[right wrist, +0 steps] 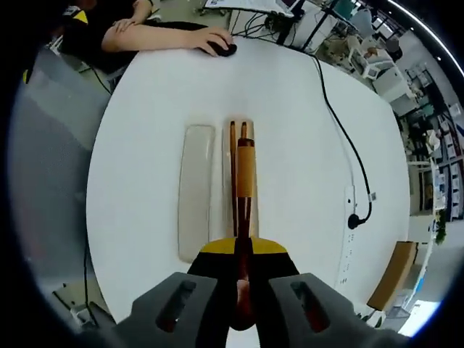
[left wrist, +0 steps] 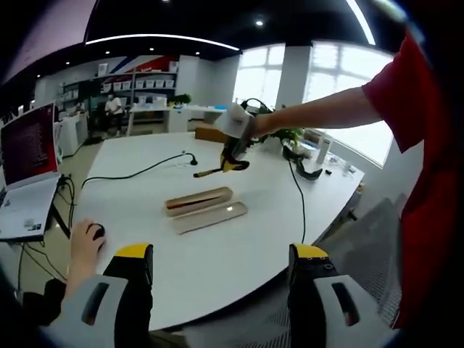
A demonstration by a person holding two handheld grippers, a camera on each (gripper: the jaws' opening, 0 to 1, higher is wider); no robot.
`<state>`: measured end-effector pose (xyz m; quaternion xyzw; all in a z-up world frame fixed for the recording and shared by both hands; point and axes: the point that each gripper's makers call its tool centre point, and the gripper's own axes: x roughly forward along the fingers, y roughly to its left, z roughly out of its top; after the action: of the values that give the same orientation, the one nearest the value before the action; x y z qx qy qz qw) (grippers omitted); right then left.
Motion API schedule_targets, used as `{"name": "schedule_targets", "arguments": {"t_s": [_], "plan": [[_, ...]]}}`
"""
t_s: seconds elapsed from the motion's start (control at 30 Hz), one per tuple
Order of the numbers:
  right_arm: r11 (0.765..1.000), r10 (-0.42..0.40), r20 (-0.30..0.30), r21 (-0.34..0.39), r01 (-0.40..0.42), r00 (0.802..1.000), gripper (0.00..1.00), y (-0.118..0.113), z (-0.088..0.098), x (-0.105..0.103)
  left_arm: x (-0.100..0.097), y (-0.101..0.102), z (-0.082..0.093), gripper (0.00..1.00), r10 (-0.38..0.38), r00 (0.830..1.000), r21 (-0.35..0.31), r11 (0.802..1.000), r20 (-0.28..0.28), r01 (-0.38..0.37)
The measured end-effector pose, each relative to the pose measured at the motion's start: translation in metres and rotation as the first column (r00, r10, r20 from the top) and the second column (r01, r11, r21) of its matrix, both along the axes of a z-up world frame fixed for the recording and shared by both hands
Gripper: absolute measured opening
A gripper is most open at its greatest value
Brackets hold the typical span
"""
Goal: Arrange the utensils inside the cutlery case until each visible utensil rests in its matching compartment.
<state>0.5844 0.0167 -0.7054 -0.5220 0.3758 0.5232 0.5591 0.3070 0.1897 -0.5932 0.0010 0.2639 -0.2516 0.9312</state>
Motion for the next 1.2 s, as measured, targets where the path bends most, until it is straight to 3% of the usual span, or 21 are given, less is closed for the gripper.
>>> {"name": "schedule_targets", "arguments": {"t_s": [0.27,0.47,0.63,0.8,0.9,1.03,1.2], "plan": [[0.995,0.051,0.021,-0.088,-0.049,0.998,0.00,-0.013,-0.002,0.013,-0.004,-0.001,-0.006,0.78,0.001,1.000,-0.008,1.000,-0.016,-0.001],[0.998,0.020,0.019,-0.067,-0.018,1.000,0.00,-0.013,0.003,0.029,-0.001,-0.001,-0.007,0.78,0.003,1.000,-0.012,1.000,-0.016,-0.004],[0.998,-0.063,-0.010,-0.008,0.062,0.998,0.00,-0.011,-0.001,0.035,0.000,-0.002,-0.008,0.78,0.002,1.000,-0.012,1.000,-0.016,-0.002],[0.998,-0.063,-0.030,-0.030,0.062,0.998,0.00,-0.014,-0.008,0.036,-0.003,-0.003,-0.017,0.77,-0.003,0.999,-0.005,1.000,-0.040,0.003],[0.994,-0.105,-0.065,0.021,0.106,0.992,0.00,-0.001,-0.009,0.037,-0.003,-0.004,-0.018,0.77,-0.004,0.999,-0.001,1.000,-0.045,0.004],[0.995,-0.089,-0.075,0.047,0.093,0.993,0.00,0.017,-0.017,0.036,-0.002,-0.003,-0.019,0.77,0.006,0.999,0.001,1.000,-0.053,-0.006],[0.995,-0.058,-0.119,0.067,0.067,0.991,0.00,0.044,-0.047,0.024,0.002,0.006,-0.014,0.71,0.036,0.999,0.036,0.999,-0.018,-0.035]]}}
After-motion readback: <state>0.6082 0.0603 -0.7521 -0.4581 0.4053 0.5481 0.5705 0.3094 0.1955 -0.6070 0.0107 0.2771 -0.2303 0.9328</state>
